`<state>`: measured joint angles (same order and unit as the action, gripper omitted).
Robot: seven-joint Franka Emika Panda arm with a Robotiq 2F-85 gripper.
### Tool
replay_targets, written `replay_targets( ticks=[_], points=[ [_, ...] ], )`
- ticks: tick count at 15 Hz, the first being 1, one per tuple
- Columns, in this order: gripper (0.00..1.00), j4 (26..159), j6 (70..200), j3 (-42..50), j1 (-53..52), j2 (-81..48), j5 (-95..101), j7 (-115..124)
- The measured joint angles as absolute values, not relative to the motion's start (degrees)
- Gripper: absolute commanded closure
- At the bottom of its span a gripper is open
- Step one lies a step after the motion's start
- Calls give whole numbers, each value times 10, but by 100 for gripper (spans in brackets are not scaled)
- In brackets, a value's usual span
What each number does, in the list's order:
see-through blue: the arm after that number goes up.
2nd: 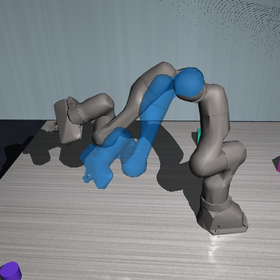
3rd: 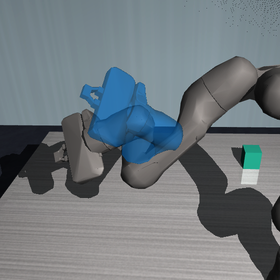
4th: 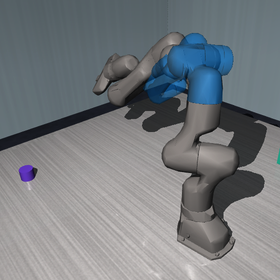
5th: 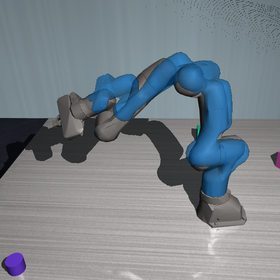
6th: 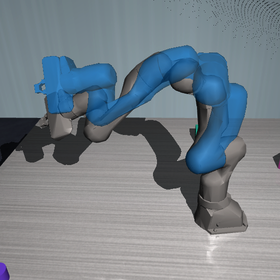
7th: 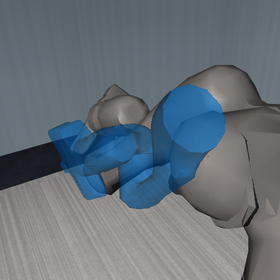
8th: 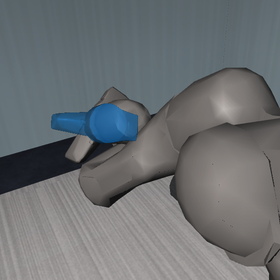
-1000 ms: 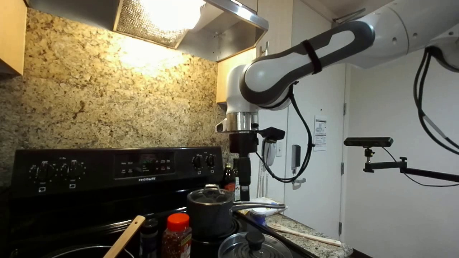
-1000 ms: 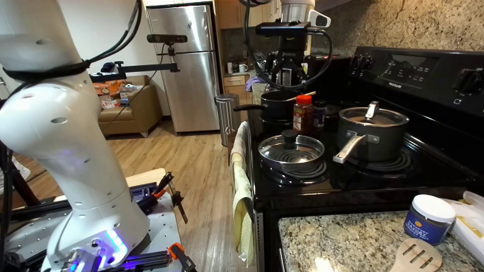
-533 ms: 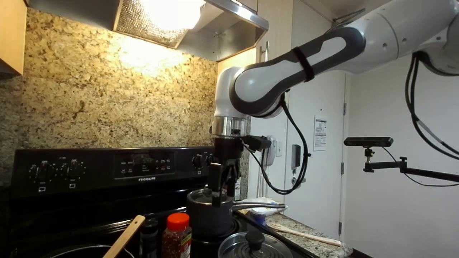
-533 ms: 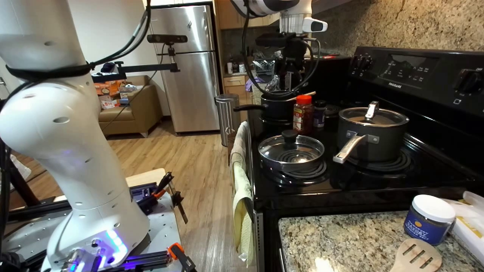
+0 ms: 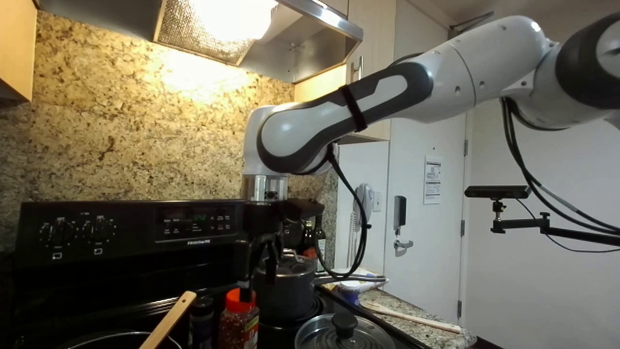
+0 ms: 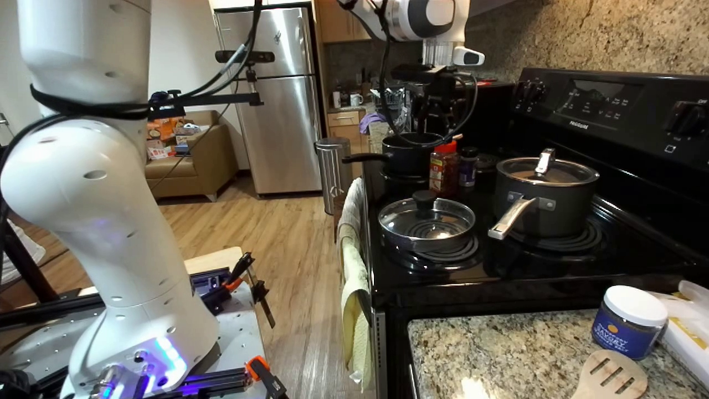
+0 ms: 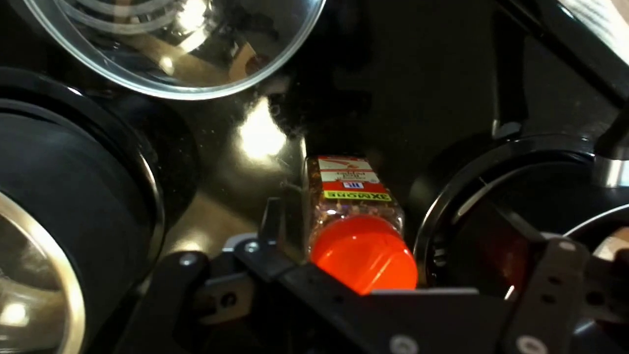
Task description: Move the bottle with the orange lid from the stove and put it on the counter top then remove the wooden spoon from inside the left pot and put it on the pot
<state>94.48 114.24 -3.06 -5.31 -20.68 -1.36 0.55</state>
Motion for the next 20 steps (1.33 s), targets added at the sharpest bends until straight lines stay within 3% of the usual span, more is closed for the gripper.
replay_targets(
  ticks=[6,7,9,13,20],
  points=[
    [0,818,1081,-30,-61,-297,-5,5],
    [25,807,1078,-29,-61,-305,-5,4],
    [33,790,1075,-28,-60,-320,-5,1],
    [61,775,1075,-26,-59,-337,-5,-3],
    [64,771,1067,-26,-59,-338,-5,-5]
  ],
)
